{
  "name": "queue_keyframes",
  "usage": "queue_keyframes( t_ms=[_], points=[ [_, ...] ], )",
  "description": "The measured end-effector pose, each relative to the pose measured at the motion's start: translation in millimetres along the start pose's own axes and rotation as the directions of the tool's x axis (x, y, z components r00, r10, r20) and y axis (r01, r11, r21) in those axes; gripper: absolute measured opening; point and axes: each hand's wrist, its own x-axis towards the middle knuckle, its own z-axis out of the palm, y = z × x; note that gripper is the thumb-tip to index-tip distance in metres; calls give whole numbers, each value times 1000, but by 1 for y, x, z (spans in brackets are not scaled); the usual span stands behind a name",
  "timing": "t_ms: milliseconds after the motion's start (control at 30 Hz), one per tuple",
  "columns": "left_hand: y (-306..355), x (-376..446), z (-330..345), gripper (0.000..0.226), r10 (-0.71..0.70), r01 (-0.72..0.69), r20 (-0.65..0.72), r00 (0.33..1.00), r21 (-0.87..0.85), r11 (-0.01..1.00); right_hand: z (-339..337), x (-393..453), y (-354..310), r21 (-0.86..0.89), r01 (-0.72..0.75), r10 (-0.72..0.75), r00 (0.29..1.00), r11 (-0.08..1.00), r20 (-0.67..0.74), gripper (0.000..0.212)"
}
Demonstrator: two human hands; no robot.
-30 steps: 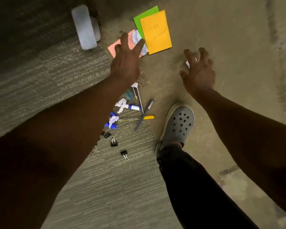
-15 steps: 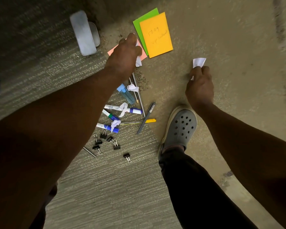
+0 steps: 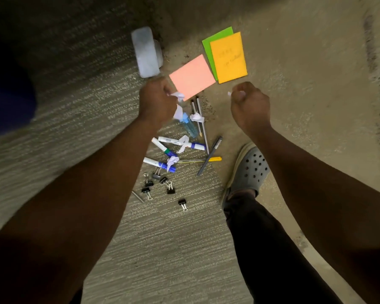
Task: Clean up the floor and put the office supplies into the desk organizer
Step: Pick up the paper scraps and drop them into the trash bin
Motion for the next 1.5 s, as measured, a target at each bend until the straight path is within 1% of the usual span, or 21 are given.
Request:
queue_keyframes(
  t_ms=[100,200,300,367,433,567,667,733,833,900,1000,1033,1067,1133,1167,1233,1267,1333,1433,1467,1500],
  points=[
    [-27,-31,-35,20,-164,172,62,985,-163,971,6,-13,-32,-51,-12,14,999,999,37,33],
    [-44,-54,-80,24,-227,250,107,968,-328,911,10,-29,-76,-23,-2,5,995,1000,96,30],
    [-48,-72,-133,28,-213,234,97,972,-457,858,16,-51,-131,200,-63,26,983,978,181,26],
    [-48,-81,-170,31,-216,228,84,973,-523,821,19,-67,-173,406,-126,24,969,905,248,24],
    [-47,-87,-204,32,-232,207,29,972,-572,794,22,-82,-215,536,-130,-39,956,834,292,20],
    [-50,-100,-268,37,-277,151,-86,957,-666,731,25,-116,-307,666,7,-245,933,746,264,17],
    [-63,-108,-309,37,-317,73,-218,923,-711,700,27,-144,-371,686,223,-421,897,692,133,22],
    [-77,-113,-333,36,-307,-29,-384,871,-664,747,33,-162,-406,679,347,-498,867,647,32,35],
    [-106,-120,-365,38,-191,-165,-622,759,-468,868,53,-183,-446,682,406,-564,826,608,11,55],
    [-127,-121,-381,37,-83,-171,-735,673,-264,949,71,-194,-463,646,471,-607,794,600,-16,56],
    [-158,-115,-393,27,-45,-79,-830,556,-106,991,96,-201,-473,584,566,-645,758,581,-93,55],
    [-166,-113,-395,25,-48,-5,-836,547,-60,998,103,-201,-475,544,592,-658,747,595,-94,54],
    [-172,-111,-395,25,-59,85,-818,572,-12,996,109,-201,-477,493,618,-680,730,612,-70,50],
    [-180,-107,-392,32,-116,248,-740,663,70,966,122,-198,-478,363,670,-735,675,647,65,37],
    [-183,-106,-390,34,-164,300,-688,707,82,950,127,-196,-475,290,699,-753,640,653,152,35],
    [-187,-106,-382,37,-239,347,-584,776,78,935,134,-193,-467,186,723,-741,606,665,290,55],
    [-188,-107,-378,39,-247,345,-552,796,79,935,135,-192,-463,165,723,-732,610,670,303,62],
    [-189,-111,-369,42,-170,256,-574,801,72,964,129,-190,-452,200,729,-755,621,655,210,65],
    [-176,-125,-351,38,54,-42,-703,709,35,999,111,-180,-419,305,738,-752,653,603,-93,43],
    [-169,-131,-342,34,116,-119,-724,680,47,992,104,-174,-401,311,724,-714,680,616,-168,37],
    [-162,-137,-329,30,170,-181,-730,662,64,981,95,-168,-380,308,688,-663,722,657,-196,34]
  ],
)
